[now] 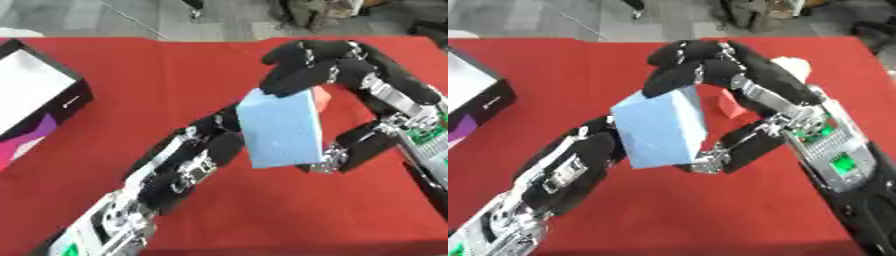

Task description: Pick up the objects with one hand, pass them to the other hand, and then place them into the box on the other side of the table.

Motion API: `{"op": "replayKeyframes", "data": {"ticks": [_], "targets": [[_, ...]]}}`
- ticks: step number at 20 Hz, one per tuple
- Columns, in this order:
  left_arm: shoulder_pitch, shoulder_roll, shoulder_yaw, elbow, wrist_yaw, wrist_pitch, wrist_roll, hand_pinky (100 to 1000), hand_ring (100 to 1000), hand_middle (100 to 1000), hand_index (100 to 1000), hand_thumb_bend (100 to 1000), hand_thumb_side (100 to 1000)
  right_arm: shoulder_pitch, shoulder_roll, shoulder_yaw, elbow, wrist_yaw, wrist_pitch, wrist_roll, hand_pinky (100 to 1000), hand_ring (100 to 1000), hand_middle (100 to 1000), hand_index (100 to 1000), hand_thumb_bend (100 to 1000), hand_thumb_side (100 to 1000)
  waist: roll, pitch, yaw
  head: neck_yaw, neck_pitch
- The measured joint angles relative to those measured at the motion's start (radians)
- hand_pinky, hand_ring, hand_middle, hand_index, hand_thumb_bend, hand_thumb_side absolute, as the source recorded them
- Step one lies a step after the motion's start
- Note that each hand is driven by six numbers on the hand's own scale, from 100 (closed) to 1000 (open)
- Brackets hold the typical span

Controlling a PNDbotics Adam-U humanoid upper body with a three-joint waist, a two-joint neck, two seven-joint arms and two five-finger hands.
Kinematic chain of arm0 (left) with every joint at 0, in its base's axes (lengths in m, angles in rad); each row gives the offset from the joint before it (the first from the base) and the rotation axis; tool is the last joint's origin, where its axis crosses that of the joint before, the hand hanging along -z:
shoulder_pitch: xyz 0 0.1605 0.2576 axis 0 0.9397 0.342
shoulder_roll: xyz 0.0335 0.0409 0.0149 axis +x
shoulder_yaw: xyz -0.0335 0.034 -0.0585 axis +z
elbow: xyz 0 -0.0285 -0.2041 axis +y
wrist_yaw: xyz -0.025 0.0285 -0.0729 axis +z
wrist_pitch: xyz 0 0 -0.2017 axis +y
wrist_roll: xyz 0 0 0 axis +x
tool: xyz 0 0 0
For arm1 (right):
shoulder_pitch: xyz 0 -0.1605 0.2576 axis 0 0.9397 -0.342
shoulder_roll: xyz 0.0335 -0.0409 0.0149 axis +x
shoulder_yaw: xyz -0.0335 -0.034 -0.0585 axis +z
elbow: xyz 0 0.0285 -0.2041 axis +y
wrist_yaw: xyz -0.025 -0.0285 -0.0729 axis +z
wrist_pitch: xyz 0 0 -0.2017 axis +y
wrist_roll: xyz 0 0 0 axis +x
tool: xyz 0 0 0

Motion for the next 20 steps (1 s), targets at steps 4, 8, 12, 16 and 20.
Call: {"op": "replayKeyframes", "data": {"ticks": [4, 8, 12, 16, 20], "targets": [[-0.007, -0.005, -0.001, 0.0, -0.01, 0.022, 0.007, 1000, 1000, 1000, 789, 406, 604, -0.006, 0.006, 0.003, 0.0, -0.001, 0.002, 0.011, 821, 623, 401, 708, 100, 119, 0.0, 0.0, 0.001, 0.0, 0.0], [-0.009, -0.008, -0.008, 0.0, -0.022, 0.045, 0.019, 1000, 1000, 1000, 790, 403, 610, -0.011, 0.014, 0.009, 0.0, -0.005, 0.004, 0.02, 821, 623, 401, 708, 100, 119, -0.001, 0.0, 0.001, 0.0, 0.0], [-0.016, -0.018, -0.013, -0.003, -0.029, 0.061, 0.032, 1000, 1000, 1000, 792, 408, 623, -0.017, 0.021, 0.009, 0.0, -0.01, 0.007, 0.024, 822, 623, 400, 707, 100, 121, -0.001, 0.0, 0.001, 0.0, 0.0], [-0.018, -0.023, -0.019, -0.006, -0.041, 0.074, 0.036, 1000, 1000, 1000, 796, 424, 662, -0.018, 0.03, 0.01, 0.0, -0.017, 0.011, 0.028, 823, 622, 400, 707, 100, 121, -0.002, 0.0, 0.001, -0.001, 0.0], [-0.022, -0.024, -0.022, -0.007, -0.052, 0.086, 0.042, 1000, 1000, 1000, 799, 432, 680, -0.025, 0.035, 0.011, 0.0, -0.023, 0.015, 0.032, 823, 623, 399, 706, 100, 121, -0.002, 0.0, 0.001, -0.001, 0.0]]}}
